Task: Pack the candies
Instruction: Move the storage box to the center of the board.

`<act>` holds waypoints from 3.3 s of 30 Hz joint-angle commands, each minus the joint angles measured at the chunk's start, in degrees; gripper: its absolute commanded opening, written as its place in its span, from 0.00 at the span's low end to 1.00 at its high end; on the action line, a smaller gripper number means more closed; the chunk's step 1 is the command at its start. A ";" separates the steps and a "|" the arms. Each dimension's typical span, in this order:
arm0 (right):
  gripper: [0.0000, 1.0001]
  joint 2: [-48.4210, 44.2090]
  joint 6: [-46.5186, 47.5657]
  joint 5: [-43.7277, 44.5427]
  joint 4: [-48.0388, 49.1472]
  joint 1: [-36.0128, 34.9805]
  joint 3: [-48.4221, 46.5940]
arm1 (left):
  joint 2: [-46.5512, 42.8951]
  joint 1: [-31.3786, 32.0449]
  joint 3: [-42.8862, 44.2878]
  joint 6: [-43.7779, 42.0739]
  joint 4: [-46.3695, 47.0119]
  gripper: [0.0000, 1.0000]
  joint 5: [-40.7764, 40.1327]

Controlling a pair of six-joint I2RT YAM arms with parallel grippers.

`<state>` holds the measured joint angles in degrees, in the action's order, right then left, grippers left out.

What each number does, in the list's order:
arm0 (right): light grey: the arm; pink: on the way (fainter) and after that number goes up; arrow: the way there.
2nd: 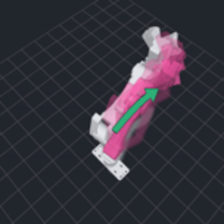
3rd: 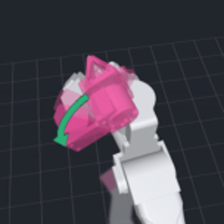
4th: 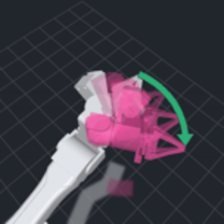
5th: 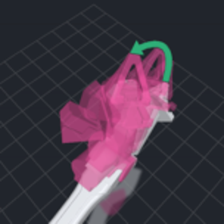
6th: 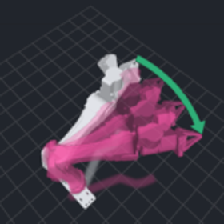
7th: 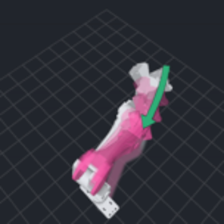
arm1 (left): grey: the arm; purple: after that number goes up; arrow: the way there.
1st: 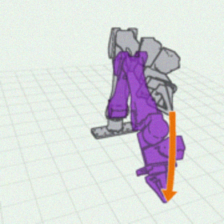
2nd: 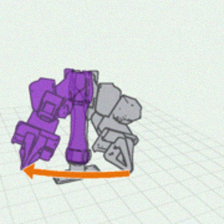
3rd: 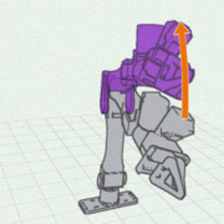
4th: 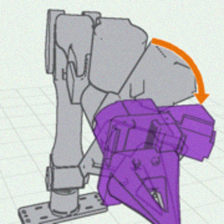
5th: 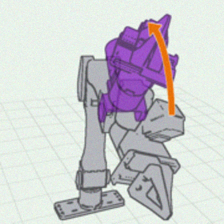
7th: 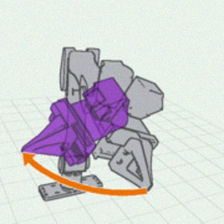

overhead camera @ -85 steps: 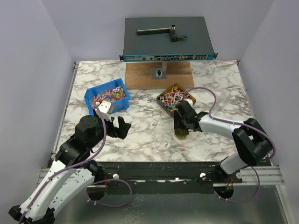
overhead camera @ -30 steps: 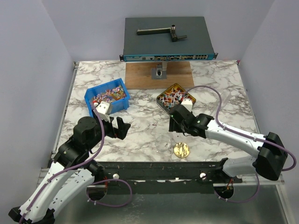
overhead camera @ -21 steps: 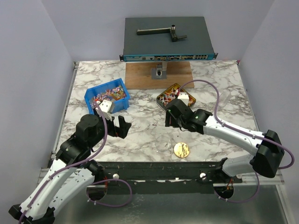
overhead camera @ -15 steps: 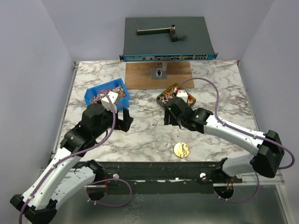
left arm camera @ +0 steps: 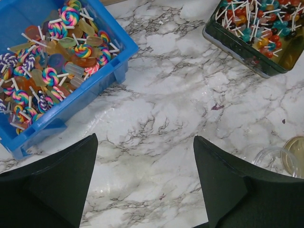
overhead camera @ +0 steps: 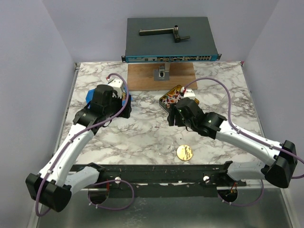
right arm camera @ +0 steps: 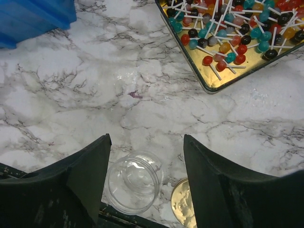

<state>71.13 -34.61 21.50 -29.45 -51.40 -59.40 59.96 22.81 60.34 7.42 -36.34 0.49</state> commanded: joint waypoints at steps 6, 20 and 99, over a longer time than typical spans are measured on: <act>0.67 -6.19 1.45 -3.05 1.22 -0.28 4.02 | 11.10 -5.99 5.78 -0.82 -1.71 0.78 4.64; 0.69 -12.85 2.25 -7.41 1.56 -0.29 6.30 | 26.21 -10.40 13.80 -5.06 -3.33 0.81 -3.08; 0.69 -16.49 1.69 -3.48 -3.56 -0.28 10.08 | 27.07 -4.69 -3.99 40.95 20.29 0.00 20.87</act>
<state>55.99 -32.49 16.27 -30.17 -51.40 -49.43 86.24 15.16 58.39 35.16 -21.71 13.89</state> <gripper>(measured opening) 0.692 0.179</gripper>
